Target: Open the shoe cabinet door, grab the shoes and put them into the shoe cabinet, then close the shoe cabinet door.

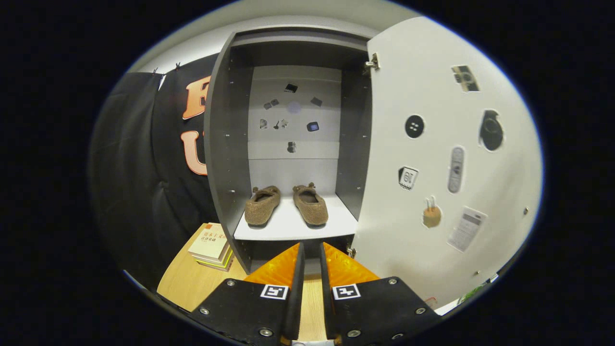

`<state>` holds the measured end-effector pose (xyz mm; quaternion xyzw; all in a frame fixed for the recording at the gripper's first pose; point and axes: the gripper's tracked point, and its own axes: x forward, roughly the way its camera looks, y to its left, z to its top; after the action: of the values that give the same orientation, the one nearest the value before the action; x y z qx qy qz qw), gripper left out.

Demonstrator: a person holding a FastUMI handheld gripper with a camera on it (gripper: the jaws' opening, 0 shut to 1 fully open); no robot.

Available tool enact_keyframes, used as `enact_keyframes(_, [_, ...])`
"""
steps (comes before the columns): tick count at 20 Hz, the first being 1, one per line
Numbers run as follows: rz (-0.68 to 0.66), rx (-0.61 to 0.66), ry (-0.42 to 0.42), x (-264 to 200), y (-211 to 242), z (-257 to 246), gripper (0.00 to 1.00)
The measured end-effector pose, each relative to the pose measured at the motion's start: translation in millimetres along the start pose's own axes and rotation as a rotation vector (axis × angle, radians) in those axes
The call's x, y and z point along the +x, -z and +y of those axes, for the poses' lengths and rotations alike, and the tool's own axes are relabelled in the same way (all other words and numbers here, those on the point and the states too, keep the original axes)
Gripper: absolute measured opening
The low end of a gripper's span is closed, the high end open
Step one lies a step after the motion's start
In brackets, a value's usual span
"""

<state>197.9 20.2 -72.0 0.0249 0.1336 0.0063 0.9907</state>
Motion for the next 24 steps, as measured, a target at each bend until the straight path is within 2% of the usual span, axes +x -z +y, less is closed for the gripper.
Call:
enact_keyframes(7, [-0.002,0.013,0.164,-90.1,28.3,-75.6,0.20])
enact_keyframes(14, [-0.033,0.044,0.320,-142.9,35.5,-156.8,0.20])
enact_keyframes(20, [-0.053,0.070,0.302,-121.5,31.5,-211.0,0.23])
enact_keyframes(24, [-0.070,0.095,0.226,-102.1,19.3,-223.3,0.29])
